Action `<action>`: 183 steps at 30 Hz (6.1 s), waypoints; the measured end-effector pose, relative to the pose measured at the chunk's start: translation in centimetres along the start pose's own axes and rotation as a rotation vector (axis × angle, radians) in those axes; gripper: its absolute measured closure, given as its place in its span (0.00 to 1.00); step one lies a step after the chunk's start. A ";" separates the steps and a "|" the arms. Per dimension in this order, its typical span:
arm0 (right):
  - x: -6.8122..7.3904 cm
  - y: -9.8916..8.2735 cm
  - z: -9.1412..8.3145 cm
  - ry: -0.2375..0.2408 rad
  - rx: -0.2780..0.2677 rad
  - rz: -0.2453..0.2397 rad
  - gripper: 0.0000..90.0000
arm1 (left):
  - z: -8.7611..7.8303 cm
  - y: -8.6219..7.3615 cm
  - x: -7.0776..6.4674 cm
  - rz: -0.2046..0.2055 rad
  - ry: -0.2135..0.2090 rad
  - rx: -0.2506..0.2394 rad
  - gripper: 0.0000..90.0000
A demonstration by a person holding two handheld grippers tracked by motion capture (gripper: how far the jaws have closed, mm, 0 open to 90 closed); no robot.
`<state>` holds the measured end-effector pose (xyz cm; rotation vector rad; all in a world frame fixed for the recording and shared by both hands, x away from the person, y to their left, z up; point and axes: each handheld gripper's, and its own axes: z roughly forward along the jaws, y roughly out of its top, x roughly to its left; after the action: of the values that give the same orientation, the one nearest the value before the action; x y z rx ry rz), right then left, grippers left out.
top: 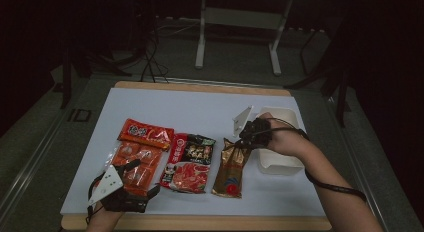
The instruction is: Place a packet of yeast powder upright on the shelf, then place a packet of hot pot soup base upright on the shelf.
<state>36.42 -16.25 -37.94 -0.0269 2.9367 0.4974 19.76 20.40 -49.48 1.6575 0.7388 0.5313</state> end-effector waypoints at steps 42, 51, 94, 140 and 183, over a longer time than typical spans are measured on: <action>-7.4 -3.6 -12.4 -0.394 -0.011 0.167 1.00 | -0.1 -0.1 0.0 -0.011 0.015 0.006 0.00; -9.0 -5.8 -12.7 -0.441 0.015 0.226 1.00 | -0.3 -0.3 -0.1 -0.013 0.023 0.007 0.00; -12.2 -8.1 -5.5 -0.589 0.144 0.183 1.00 | -1.2 -0.6 -0.4 -0.020 0.046 0.015 0.00; -5.4 -9.9 -9.1 -0.469 -0.506 0.483 0.12 | 0.0 0.9 -1.9 0.037 -0.035 0.026 0.00; 9.6 -11.2 -4.4 -0.293 -0.867 0.521 0.12 | 6.0 9.2 -0.5 0.064 -0.127 0.183 0.00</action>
<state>26.79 -28.19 -39.02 0.6445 2.2012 1.6316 25.24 14.85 -41.75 1.8719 0.6584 0.4081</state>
